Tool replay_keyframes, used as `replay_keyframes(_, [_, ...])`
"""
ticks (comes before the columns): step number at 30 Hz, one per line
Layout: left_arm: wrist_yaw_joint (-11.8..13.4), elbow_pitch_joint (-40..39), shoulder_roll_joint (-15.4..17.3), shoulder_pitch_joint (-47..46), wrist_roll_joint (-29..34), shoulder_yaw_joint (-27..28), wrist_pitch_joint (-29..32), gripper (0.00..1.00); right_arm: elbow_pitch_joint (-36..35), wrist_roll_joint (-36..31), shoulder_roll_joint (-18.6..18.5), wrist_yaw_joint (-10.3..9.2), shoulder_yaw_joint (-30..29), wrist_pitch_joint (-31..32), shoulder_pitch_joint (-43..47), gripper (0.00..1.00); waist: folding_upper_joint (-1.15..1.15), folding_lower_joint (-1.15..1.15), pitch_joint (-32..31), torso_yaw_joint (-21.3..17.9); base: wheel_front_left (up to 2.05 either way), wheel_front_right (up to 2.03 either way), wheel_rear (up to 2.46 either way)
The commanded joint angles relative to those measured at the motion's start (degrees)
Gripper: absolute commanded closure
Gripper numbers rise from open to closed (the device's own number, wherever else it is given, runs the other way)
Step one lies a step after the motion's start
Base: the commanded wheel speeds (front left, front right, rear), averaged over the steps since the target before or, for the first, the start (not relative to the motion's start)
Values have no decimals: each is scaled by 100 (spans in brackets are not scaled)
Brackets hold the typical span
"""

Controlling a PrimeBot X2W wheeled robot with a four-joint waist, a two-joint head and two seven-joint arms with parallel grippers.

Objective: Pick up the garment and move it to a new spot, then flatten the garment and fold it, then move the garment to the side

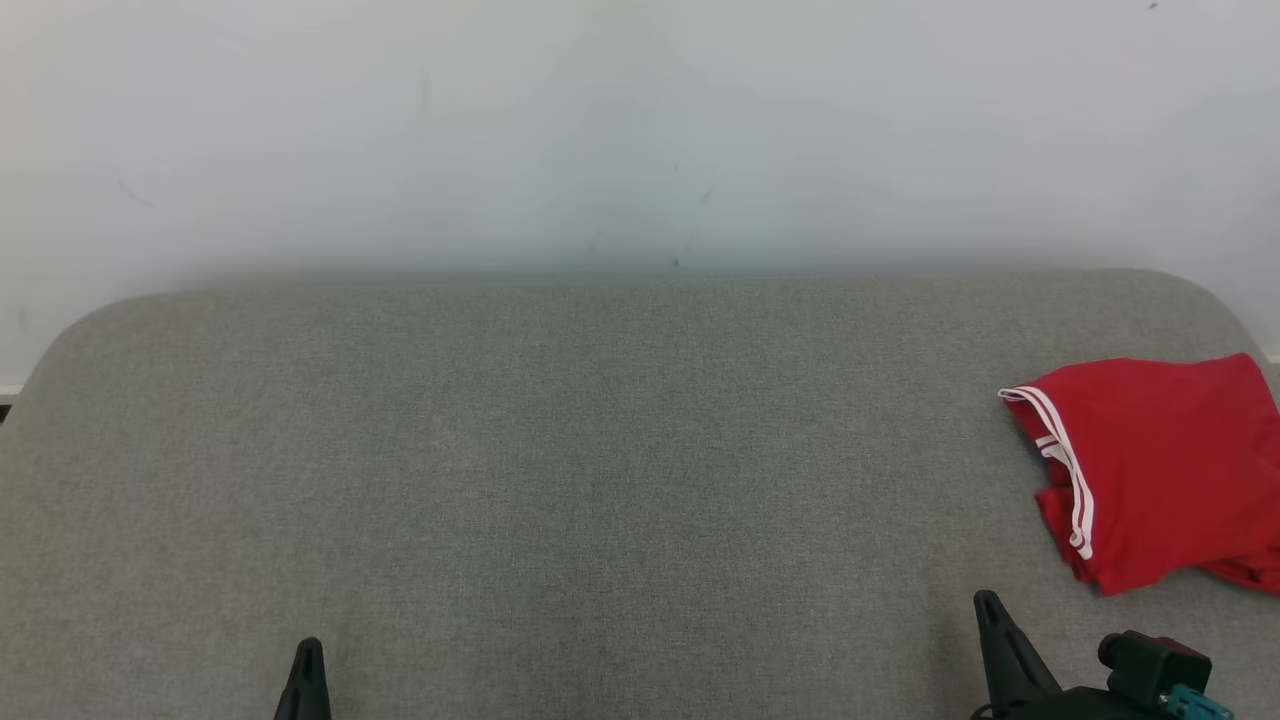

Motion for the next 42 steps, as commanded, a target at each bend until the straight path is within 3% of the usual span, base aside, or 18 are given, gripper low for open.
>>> replay_keyframes(1, [-1, -52, 38, -196, -218, -9, 47, 100, -105, 237, -4, -1, -40, 15, -129, 100, 0, 0, 2, 0, 0, 0, 0])
replay_keyframes(20, [-3, 122, 61, -534, -1856, -10, 474, 100, -150, 1936, -6, -3, -263, 209, -235, 100, 0, 0, 31, -7, 0, 0, 0])
replay_keyframes(42, [-6, 284, 62, -826, -3287, 17, 879, 100, -180, 3445, -7, -5, -470, 392, -333, 100, 0, 0, 62, -14, 0, 0, 0])
